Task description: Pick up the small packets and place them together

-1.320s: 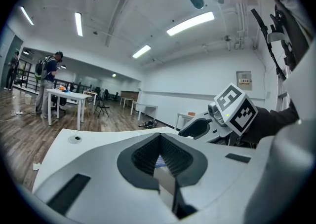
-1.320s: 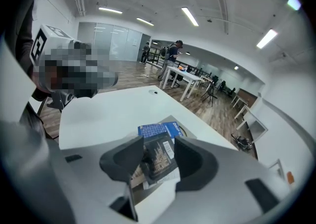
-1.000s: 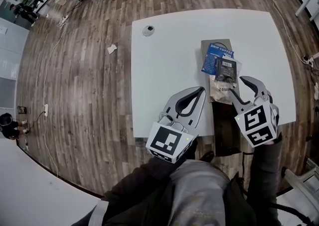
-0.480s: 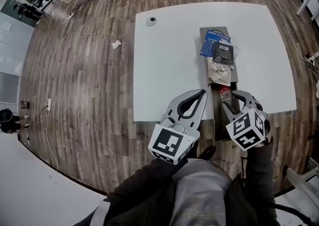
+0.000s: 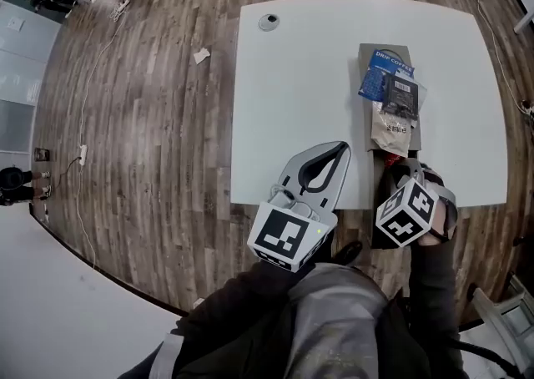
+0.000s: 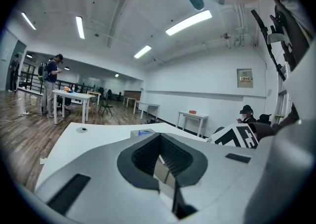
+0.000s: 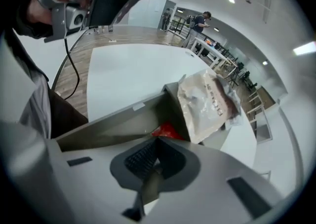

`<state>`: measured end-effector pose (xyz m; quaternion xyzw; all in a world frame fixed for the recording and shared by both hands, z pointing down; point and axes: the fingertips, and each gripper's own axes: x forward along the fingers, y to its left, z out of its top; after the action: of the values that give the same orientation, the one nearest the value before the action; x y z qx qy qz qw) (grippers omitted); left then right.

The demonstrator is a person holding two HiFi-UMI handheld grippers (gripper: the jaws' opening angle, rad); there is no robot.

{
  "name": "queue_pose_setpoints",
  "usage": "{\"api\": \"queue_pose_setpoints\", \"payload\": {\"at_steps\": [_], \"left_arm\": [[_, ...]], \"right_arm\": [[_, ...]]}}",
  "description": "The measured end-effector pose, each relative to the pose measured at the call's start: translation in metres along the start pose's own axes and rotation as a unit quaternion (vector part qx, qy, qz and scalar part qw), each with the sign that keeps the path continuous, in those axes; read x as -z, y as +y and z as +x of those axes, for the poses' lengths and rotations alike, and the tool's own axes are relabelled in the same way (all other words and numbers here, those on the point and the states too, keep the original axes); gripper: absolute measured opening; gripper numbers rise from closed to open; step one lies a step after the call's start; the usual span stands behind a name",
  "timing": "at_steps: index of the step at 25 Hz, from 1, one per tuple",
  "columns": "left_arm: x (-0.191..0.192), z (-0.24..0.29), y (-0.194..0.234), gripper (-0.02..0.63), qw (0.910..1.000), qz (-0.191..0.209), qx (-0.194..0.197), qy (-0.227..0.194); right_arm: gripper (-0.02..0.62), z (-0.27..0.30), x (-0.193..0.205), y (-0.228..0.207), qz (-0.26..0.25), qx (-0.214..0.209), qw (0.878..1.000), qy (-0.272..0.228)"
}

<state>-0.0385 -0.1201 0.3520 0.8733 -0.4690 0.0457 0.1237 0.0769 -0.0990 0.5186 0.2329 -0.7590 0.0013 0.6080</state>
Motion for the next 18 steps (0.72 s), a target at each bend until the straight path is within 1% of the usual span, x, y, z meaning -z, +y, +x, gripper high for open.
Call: {"api": "queue_pose_setpoints", "payload": {"at_steps": [4, 6, 8, 9, 12, 13, 14, 15, 16, 18], "left_arm": [[0.005, -0.001, 0.003, 0.002, 1.0000, -0.008, -0.001, 0.005], [0.006, -0.003, -0.001, 0.002, 1.0000, -0.007, 0.002, 0.005], [0.005, -0.005, -0.008, 0.002, 1.0000, -0.004, 0.008, 0.002], [0.003, -0.005, -0.012, 0.002, 0.9999, -0.003, 0.011, 0.000], [0.000, -0.008, -0.024, 0.002, 0.9998, -0.001, 0.021, -0.005], [0.000, -0.009, -0.026, 0.002, 0.9997, -0.002, 0.023, -0.005], [0.000, -0.010, -0.027, 0.002, 0.9997, -0.003, 0.024, -0.006], [0.001, -0.010, -0.027, 0.002, 0.9997, -0.004, 0.023, -0.006], [0.001, -0.011, -0.027, 0.002, 0.9997, -0.004, 0.022, -0.007], [-0.001, -0.010, -0.024, 0.002, 0.9997, -0.004, 0.021, -0.008]], "right_arm": [[0.006, 0.008, 0.006, 0.007, -0.033, -0.013, 0.998, 0.042], [0.006, 0.005, 0.008, 0.019, -0.046, -0.035, 0.997, 0.048], [0.006, 0.001, 0.009, 0.035, -0.050, -0.057, 0.996, 0.043], [0.006, -0.003, 0.009, 0.040, -0.039, -0.064, 0.997, 0.032], [0.008, -0.021, 0.005, 0.037, 0.032, -0.061, 0.997, -0.029], [0.040, -0.026, 0.005, 0.033, 0.042, -0.058, 0.997, -0.038], [0.130, -0.028, 0.007, 0.029, 0.041, -0.057, 0.997, -0.040], [0.207, -0.027, 0.008, 0.027, 0.032, -0.058, 0.997, -0.035], [0.242, -0.025, 0.008, 0.026, 0.019, -0.061, 0.998, -0.029], [0.281, -0.016, 0.009, 0.028, -0.003, -0.071, 0.997, -0.014]]}}
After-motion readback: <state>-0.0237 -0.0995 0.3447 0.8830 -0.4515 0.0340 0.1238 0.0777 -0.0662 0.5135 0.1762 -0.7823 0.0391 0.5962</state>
